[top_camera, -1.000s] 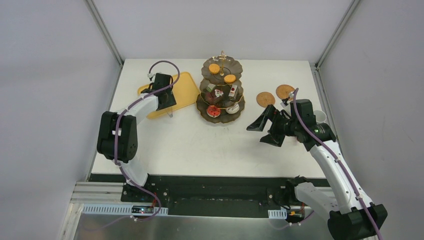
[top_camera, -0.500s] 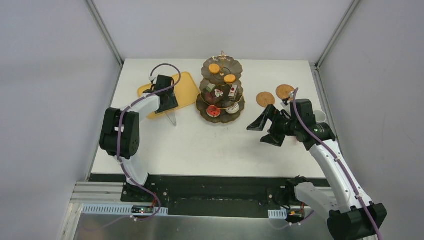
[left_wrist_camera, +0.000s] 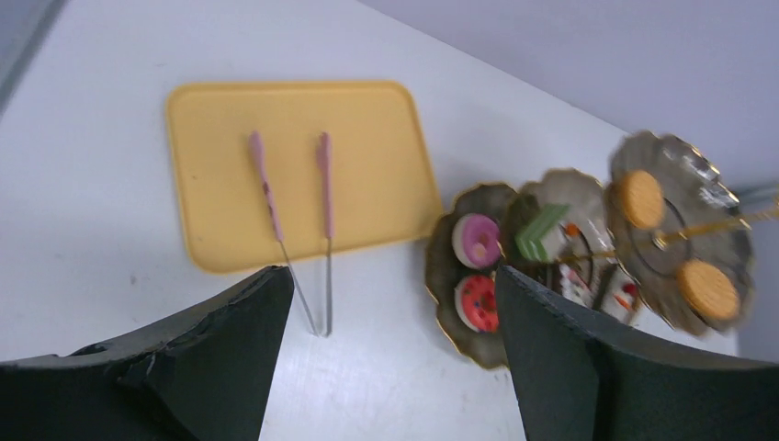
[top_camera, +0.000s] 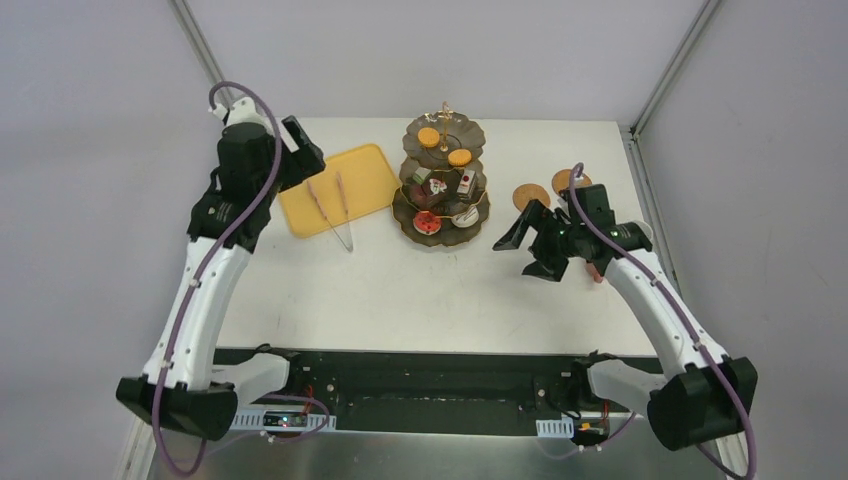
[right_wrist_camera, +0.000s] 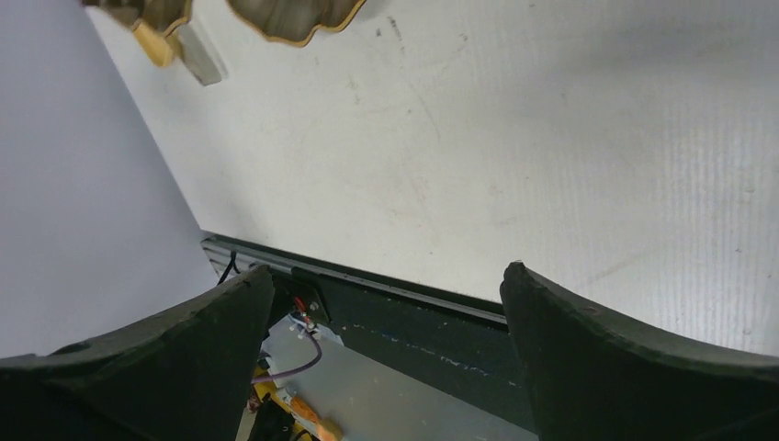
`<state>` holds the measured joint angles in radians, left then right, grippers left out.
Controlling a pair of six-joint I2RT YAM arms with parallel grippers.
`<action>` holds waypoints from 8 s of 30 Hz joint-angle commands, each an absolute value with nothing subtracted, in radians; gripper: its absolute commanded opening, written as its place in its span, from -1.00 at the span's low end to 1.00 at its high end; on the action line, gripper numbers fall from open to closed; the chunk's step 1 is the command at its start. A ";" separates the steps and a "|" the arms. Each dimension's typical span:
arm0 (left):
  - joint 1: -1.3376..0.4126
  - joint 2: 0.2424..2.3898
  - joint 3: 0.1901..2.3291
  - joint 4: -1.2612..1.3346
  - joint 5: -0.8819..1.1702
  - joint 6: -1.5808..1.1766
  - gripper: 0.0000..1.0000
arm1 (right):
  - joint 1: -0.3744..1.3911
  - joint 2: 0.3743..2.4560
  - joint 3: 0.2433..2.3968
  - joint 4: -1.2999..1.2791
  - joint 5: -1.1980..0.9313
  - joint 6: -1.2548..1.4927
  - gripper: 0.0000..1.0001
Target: Serve the afternoon tea
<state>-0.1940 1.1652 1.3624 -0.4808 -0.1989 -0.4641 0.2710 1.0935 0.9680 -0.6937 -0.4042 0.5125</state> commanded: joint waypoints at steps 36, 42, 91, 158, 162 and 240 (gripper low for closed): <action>-0.214 1.196 1.485 -0.868 0.155 -0.271 0.83 | 0.137 2.036 1.427 -0.690 -0.026 0.571 -0.17; -0.275 1.228 1.515 -0.872 0.098 -0.247 0.84 | 0.323 1.738 1.058 -0.664 -0.028 0.637 -0.17; -0.275 1.115 1.456 -0.927 0.091 -0.398 0.81 | 0.900 1.459 1.188 -0.369 0.121 0.382 0.44; -0.437 1.055 1.481 -0.901 -0.027 -0.344 0.85 | -0.221 1.306 1.005 -0.766 0.066 0.520 -1.00; -0.437 1.025 1.441 -0.880 -0.030 -0.327 0.85 | 0.022 1.253 1.034 -0.822 0.098 0.598 -1.00; -0.437 0.870 1.355 -0.943 -0.107 -0.187 0.89 | 0.973 1.943 1.628 -1.214 0.235 1.707 -0.95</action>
